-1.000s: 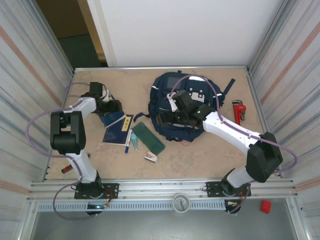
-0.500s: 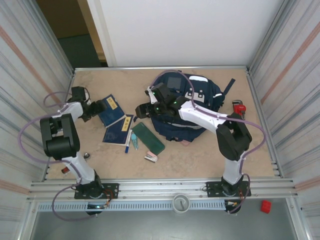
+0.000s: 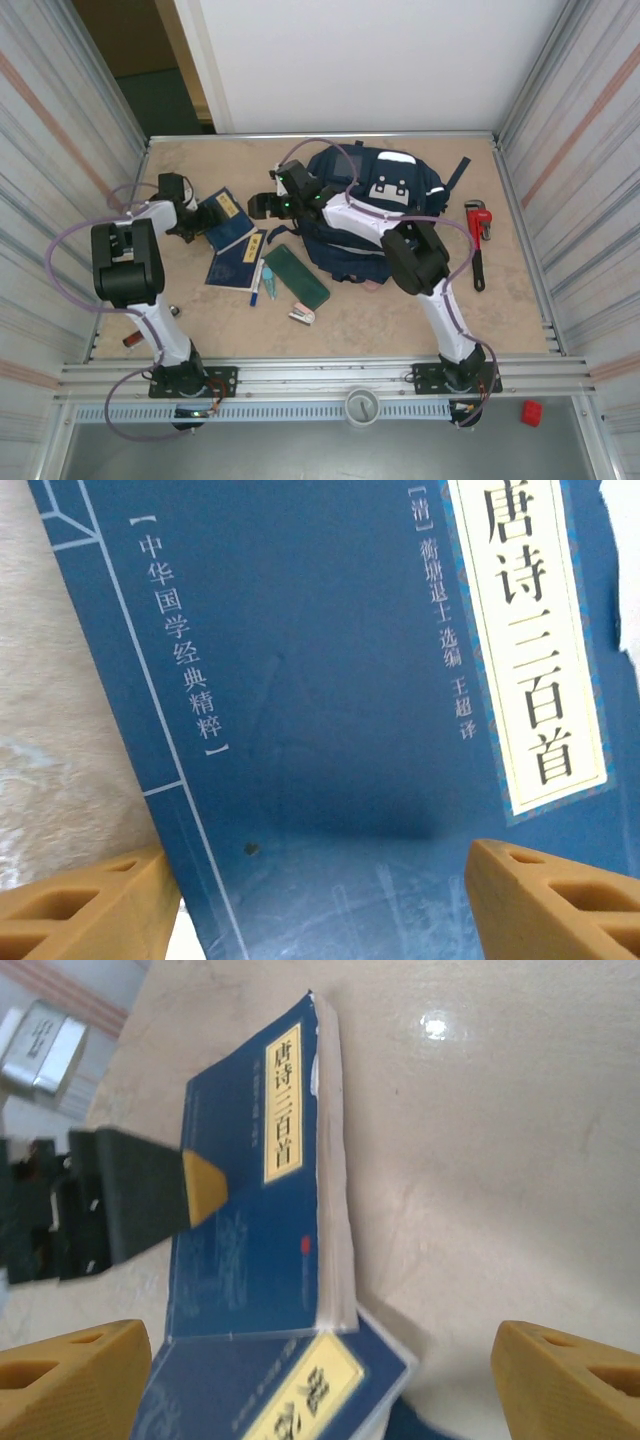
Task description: Pack the student bag
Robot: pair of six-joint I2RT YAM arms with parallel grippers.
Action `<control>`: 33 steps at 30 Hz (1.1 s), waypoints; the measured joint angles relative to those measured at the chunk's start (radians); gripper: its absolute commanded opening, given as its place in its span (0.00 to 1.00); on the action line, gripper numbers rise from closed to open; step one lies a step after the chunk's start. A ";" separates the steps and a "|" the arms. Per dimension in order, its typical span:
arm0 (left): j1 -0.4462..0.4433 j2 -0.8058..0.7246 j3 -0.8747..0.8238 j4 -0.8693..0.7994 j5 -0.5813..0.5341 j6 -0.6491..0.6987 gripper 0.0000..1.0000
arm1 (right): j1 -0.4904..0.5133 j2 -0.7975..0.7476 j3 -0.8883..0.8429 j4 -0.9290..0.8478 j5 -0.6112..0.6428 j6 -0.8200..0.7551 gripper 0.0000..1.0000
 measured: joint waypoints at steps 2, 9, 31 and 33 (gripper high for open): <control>-0.008 -0.001 -0.001 0.000 0.000 0.005 0.73 | 0.004 0.061 0.068 0.000 -0.001 0.006 0.81; -0.016 -0.003 -0.006 0.004 0.000 0.015 0.73 | 0.015 0.290 0.392 -0.068 0.009 0.007 0.71; -0.019 -0.030 -0.067 0.089 0.038 0.001 0.71 | -0.016 0.453 0.581 -0.179 -0.157 0.137 0.07; -0.019 -0.040 -0.078 0.097 0.046 -0.006 0.73 | -0.029 0.453 0.581 -0.169 -0.191 0.157 0.00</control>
